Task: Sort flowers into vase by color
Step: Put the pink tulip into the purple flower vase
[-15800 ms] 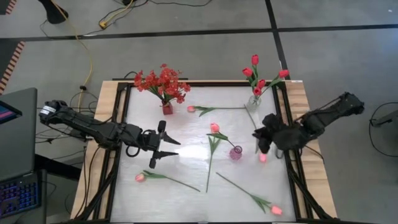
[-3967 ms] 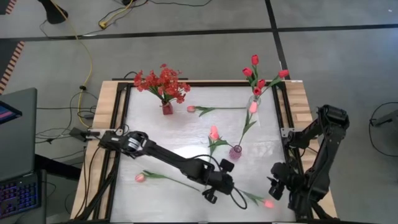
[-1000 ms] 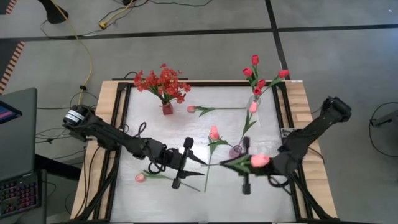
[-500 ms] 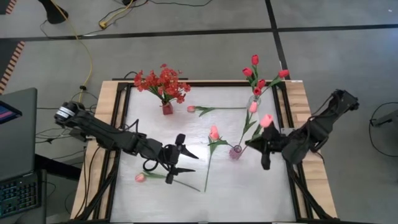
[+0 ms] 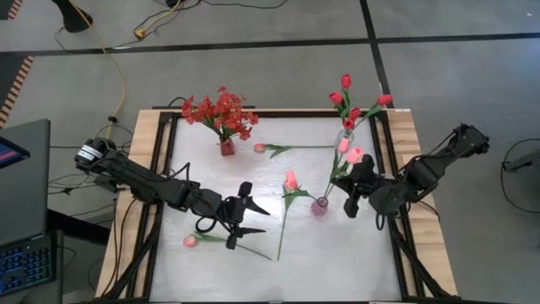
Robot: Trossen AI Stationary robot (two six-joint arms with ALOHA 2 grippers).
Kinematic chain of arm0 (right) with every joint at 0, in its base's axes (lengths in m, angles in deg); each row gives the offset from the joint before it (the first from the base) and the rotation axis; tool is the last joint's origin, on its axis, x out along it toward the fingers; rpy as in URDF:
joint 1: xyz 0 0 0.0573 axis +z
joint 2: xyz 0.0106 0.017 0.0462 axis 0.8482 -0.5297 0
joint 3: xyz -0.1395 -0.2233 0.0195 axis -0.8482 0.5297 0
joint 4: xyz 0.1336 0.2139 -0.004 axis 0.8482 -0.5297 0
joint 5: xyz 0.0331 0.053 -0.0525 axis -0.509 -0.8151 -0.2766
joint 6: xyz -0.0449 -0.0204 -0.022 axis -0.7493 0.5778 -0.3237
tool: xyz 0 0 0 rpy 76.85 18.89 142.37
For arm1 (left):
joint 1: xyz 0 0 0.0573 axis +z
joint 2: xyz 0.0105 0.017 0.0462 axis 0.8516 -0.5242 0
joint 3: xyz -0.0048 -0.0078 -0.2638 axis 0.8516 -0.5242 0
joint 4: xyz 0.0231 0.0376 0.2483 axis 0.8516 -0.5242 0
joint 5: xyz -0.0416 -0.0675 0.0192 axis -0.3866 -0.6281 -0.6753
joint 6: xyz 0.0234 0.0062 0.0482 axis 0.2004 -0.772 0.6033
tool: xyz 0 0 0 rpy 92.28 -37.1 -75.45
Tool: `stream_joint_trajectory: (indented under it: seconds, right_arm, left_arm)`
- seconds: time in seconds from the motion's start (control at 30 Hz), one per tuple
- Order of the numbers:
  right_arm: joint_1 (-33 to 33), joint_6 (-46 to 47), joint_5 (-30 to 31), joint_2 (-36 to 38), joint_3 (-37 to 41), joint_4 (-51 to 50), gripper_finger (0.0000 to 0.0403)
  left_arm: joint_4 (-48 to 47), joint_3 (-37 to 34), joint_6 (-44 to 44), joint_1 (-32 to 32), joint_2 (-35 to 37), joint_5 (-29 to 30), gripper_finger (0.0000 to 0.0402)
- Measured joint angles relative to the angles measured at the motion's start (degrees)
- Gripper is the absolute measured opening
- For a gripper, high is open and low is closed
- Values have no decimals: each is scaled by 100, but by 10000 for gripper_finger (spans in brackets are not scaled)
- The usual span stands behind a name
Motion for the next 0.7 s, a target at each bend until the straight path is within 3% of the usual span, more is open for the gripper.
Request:
stream_joint_trajectory:
  seconds: [0.7]
  right_arm:
    - [134,526,158,-973,0,-2,40]
  left_arm:
    - [-192,0,-22,0,1,2,213]
